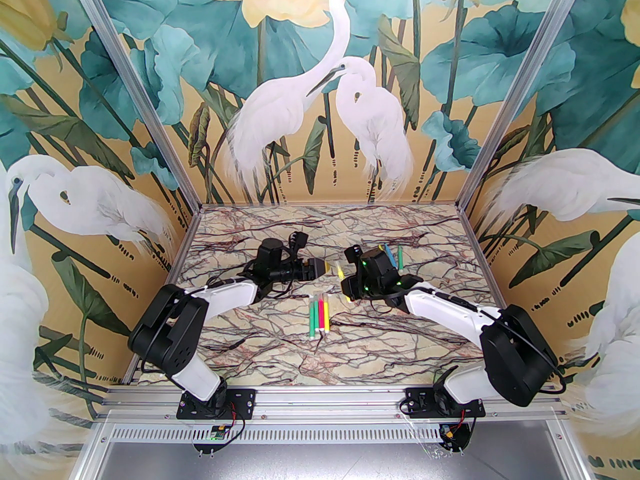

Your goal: Open the pen caps

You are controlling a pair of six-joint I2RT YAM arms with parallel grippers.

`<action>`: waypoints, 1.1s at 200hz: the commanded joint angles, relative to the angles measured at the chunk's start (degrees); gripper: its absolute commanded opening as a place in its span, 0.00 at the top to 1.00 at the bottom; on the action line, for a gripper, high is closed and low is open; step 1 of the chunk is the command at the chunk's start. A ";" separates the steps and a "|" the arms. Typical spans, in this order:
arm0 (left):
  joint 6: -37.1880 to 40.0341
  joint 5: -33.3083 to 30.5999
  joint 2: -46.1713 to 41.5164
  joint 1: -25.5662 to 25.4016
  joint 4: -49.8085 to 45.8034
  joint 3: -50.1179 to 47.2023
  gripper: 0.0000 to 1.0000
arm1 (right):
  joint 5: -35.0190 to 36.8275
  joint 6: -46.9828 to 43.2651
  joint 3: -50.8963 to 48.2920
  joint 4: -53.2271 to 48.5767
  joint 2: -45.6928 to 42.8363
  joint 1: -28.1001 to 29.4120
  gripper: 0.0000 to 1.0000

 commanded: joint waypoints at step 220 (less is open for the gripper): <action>-4.71 4.61 7.60 -3.03 1.91 8.68 0.88 | -0.61 -2.10 -0.55 1.70 -1.94 0.10 0.75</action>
